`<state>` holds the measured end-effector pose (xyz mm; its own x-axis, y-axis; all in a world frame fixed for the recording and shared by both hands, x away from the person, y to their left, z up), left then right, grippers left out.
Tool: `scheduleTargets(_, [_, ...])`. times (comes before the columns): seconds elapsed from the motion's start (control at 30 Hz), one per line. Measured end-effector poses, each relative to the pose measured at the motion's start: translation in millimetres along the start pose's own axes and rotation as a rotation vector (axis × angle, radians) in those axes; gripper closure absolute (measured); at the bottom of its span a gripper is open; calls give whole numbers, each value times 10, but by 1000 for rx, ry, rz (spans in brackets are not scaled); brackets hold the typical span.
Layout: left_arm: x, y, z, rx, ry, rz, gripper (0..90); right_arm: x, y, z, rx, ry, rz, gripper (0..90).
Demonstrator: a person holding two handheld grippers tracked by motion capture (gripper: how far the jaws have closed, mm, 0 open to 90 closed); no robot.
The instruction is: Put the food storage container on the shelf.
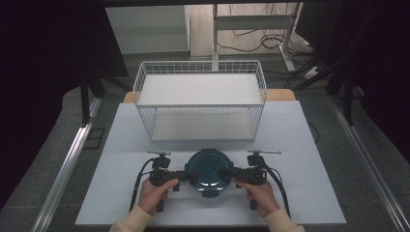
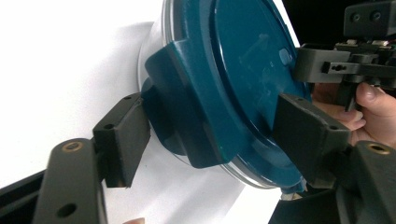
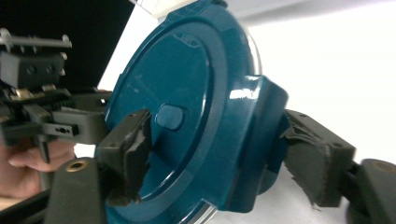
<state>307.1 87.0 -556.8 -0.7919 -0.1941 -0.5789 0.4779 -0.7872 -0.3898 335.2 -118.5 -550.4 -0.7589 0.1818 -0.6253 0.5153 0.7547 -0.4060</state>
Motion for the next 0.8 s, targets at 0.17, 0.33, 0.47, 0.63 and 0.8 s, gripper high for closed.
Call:
scheduleTargets(0.17, [-5, -43, 31, -1, 3, 13, 346, -5, -49, -28, -3, 26, 31, 344])
scheduleTargets(0.33, [-22, -132, 97, 18, 2, 64, 433, 16, -152, -89, -20, 4, 58, 380])
scheduleTargets(0.47, [-20, -157, 163, 11, 39, 83, 450, 44, -209, -135, -24, -32, 66, 383])
scheduleTargets(0.63, [-28, -213, 253, 18, 95, 95, 453, -2, -268, -216, -36, -98, 109, 383])
scheduleTargets(0.8, [-88, -318, 417, 34, 178, 134, 456, -87, -377, -379, -63, -209, 156, 384])
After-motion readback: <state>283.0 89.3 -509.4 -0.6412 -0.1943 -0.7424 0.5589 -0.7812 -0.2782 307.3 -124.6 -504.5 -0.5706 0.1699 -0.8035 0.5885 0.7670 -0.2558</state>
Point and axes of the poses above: each handheld gripper's, and its own axes: y roughly forward along the jaws, x roughly out of its underside, z roughly to its right, the point moved 7 cm from there along y, roughly forward along the jaws, and after that the axes turned 14 degrees about z, right-handed, at the moved point
